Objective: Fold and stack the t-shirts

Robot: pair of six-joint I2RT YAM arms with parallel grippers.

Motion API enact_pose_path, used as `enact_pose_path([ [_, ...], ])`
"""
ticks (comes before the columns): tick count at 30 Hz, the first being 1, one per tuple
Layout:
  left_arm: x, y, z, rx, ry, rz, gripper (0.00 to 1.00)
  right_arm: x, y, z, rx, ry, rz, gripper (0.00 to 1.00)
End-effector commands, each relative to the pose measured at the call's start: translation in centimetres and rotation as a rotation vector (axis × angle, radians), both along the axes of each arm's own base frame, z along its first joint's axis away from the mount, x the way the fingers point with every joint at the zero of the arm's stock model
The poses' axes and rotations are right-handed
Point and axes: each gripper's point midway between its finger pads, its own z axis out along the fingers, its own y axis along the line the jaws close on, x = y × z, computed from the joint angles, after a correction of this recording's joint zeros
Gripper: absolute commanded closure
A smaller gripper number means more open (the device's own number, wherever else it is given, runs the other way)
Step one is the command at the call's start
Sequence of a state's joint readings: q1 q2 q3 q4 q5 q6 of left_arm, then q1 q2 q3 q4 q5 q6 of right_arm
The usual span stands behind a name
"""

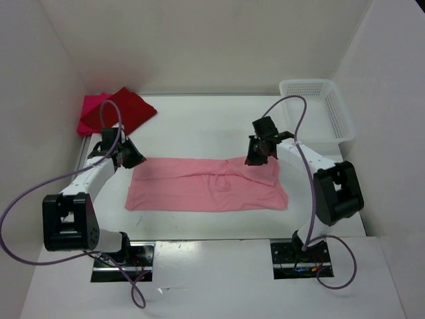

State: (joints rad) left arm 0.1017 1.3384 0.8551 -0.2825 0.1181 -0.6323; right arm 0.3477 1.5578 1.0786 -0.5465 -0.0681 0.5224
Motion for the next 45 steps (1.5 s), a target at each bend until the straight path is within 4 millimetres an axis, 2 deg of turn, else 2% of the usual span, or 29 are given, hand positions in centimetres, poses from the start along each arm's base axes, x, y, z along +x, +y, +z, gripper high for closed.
enact_pose_path([
  [1, 1.3, -2.8, -1.0, -0.075, -0.006, -0.065, 0.77, 4.6, 2.4, 1.1, -0.007, -0.136, 0.023, 0.77],
  [2, 1.7, -2.8, -1.0, -0.080, -0.015, -0.059, 0.77, 5.1, 2.4, 0.0, -0.027, -0.123, 0.025, 0.75],
  [3, 1.3, -3.0, -1.5, -0.090, -0.002, -0.067, 0.77, 5.4, 2.8, -0.3, -0.030, -0.134, 0.031, 0.68],
  [7, 0.7, -3.3, -3.5, -0.115, 0.036, -0.056, 0.77, 5.8, 4.0, -2.2, -0.047, -0.104, 0.063, 0.63],
  [8, 0.7, -3.3, -3.5, -0.115, 0.036, -0.055, 0.77, 6.2, 3.6, -2.7, -0.074, -0.104, 0.046, 0.61],
  [17, 0.6, -3.5, -5.0, -0.136, 0.067, -0.046, 0.77, 7.9, 3.0, -2.4, -0.148, -0.143, 0.003, 0.60],
  [21, 0.4, -3.5, -5.7, -0.138, 0.087, -0.045, 0.77, 7.6, 2.8, -4.5, -0.169, -0.099, 0.007, 0.60],
  [26, 1.0, -3.5, -5.6, -0.138, 0.086, -0.045, 0.77, 7.0, 3.5, -5.0, -0.157, -0.076, 0.033, 0.60],
  [29, 0.9, -3.5, -6.2, -0.139, 0.105, -0.044, 0.77, 6.8, 3.9, -5.0, -0.156, -0.076, 0.042, 0.60],
  [30, 0.8, -3.6, -6.2, -0.146, 0.105, -0.049, 0.77, 6.7, 3.9, -5.4, -0.160, -0.068, 0.043, 0.66],
  [32, 0.8, -3.6, -6.2, -0.146, 0.105, -0.050, 0.77, 6.7, 3.9, -5.4, -0.160, -0.068, 0.043, 0.70],
  [33, 0.8, -3.6, -6.2, -0.146, 0.105, -0.050, 0.77, 6.5, 3.8, -5.5, -0.164, -0.060, 0.044, 0.78],
  [37, 1.2, -3.6, -5.9, -0.145, 0.096, -0.050, 0.77, 6.4, 3.7, -5.2, -0.164, -0.060, 0.044, 0.93],
  [39, 1.2, -3.6, -5.9, -0.145, 0.096, -0.050, 0.77, 6.1, 3.6, -4.3, -0.158, -0.061, 0.035, 0.95],
  [41, 1.2, -3.6, -5.9, -0.145, 0.096, -0.050, 0.77, 5.8, 3.5, -2.5, -0.141, -0.087, 0.025, 0.97],
  [45, 1.2, -3.6, -5.9, -0.145, 0.096, -0.050, 0.77, 3.3, 2.8, -1.2, -0.117, -0.056, 0.017, 1.00],
])
